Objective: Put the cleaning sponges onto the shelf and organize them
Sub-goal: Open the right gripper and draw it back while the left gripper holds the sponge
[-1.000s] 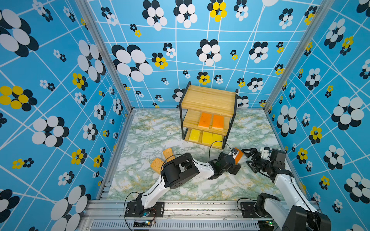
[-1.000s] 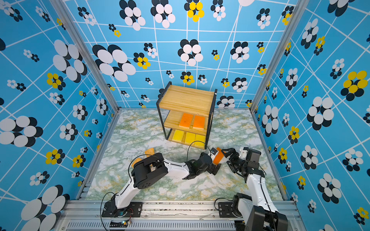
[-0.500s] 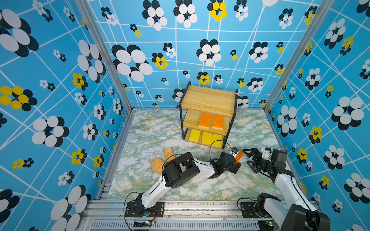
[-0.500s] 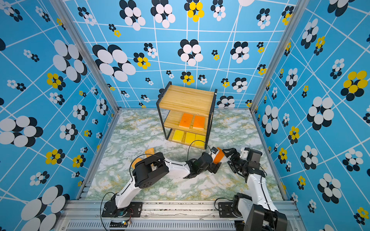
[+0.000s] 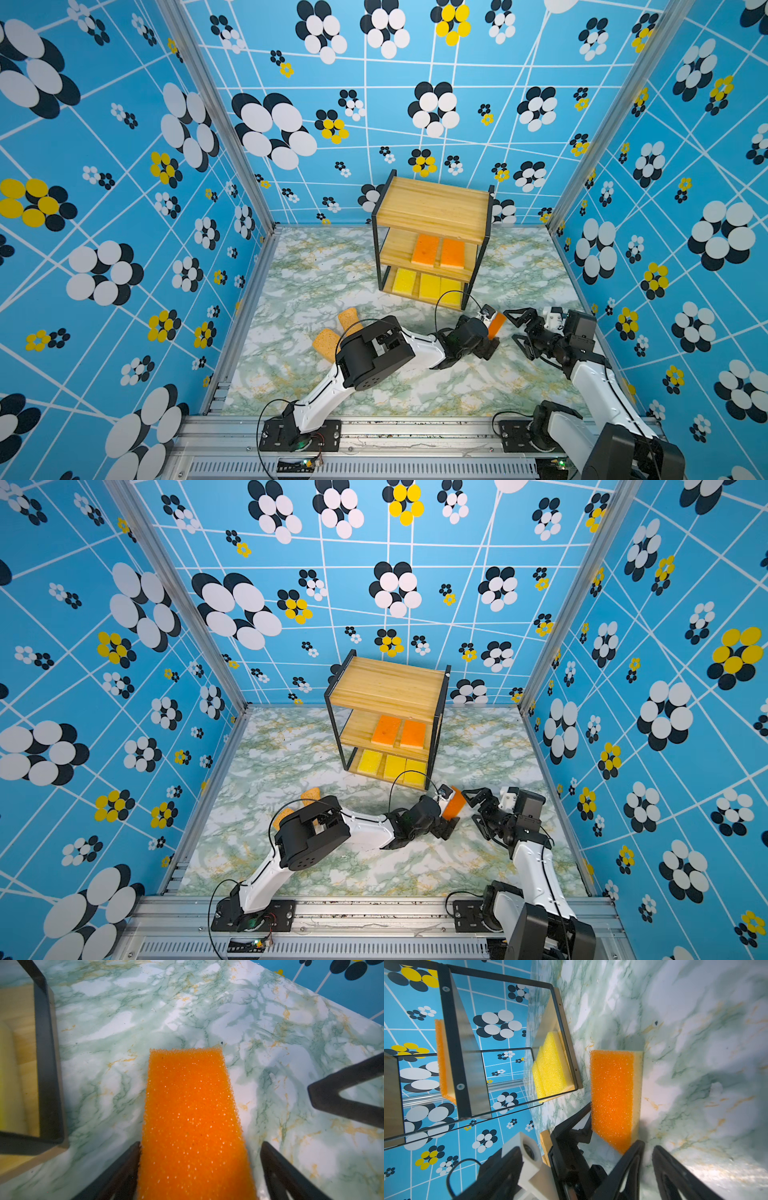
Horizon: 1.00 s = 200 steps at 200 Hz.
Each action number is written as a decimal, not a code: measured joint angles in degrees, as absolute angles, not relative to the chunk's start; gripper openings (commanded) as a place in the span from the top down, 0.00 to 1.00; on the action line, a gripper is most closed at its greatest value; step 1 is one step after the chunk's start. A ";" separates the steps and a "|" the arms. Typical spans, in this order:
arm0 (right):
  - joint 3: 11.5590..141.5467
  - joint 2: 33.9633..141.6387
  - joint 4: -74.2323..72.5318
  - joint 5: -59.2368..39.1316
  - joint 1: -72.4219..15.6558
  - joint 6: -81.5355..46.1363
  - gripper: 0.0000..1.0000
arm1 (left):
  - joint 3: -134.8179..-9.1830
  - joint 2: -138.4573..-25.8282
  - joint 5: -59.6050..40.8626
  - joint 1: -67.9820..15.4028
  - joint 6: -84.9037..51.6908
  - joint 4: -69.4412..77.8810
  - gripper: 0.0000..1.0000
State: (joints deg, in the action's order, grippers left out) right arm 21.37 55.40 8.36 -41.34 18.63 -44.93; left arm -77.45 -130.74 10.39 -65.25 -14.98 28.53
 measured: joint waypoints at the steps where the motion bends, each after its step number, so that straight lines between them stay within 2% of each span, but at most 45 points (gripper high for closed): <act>1: 21.37 55.40 8.36 -41.34 18.65 -44.93 0.01 | -77.52 -130.74 10.33 -65.25 -14.96 28.51 0.02; 25: 21.37 55.40 8.38 -41.74 18.96 -44.84 0.01 | -78.30 -130.85 9.61 -65.25 -14.94 27.40 0.03; 59: 21.37 55.27 8.38 -42.24 19.46 -44.71 0.01 | -80.36 -131.50 9.41 -65.25 -14.98 25.19 0.11; 138: 21.37 55.22 8.21 -43.18 20.03 -44.31 0.01 | -82.32 -132.03 9.50 -65.28 -12.56 21.58 0.08; 155: 21.37 55.22 7.97 -43.51 20.18 -44.34 0.01 | -82.61 -132.03 9.69 -65.25 -12.25 21.06 0.17; 200: 21.37 55.22 7.94 -44.14 20.88 -44.34 0.01 | -84.73 -132.86 10.07 -65.28 -11.75 18.81 0.22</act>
